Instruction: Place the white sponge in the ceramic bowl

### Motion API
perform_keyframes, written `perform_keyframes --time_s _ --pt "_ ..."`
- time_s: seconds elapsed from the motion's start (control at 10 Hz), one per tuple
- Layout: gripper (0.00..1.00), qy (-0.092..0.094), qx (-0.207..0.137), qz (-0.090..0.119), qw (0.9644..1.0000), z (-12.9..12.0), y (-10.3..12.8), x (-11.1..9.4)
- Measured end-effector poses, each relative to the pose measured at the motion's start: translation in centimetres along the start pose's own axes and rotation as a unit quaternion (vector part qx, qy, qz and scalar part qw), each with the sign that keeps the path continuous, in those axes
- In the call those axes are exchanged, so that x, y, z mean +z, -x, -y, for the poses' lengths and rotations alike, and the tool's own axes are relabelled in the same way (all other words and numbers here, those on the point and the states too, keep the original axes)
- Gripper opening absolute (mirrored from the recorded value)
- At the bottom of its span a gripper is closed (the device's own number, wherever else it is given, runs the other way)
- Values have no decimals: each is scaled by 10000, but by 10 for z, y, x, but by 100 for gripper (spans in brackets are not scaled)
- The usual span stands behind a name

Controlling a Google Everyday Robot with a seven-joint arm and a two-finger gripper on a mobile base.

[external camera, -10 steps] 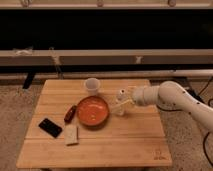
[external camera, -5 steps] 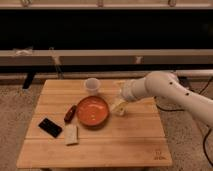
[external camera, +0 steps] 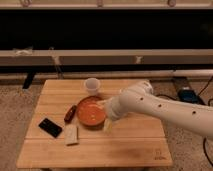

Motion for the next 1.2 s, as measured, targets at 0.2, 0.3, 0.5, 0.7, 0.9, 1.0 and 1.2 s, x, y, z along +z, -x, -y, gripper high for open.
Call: perform_keyframes --time_s 0.2,0.3,0.5,0.7,0.9,1.0,1.2 --pt "80 311 -680 -361 9965 -9 7 34" --pt "80 477 -1039 -575 9918 -9 7 52" --pt "80 750 -1717 -910 9781 -3 15 80" --pt "80 968 -2214 -1074 9644 -8 30 96" --pt "80 1121 -2673 -1131 9504 -24 51 107" --pt "80 1190 -2846 -1138 9444 -32 59 112" --pt "80 1266 -2983 -1122 9394 -37 71 119"
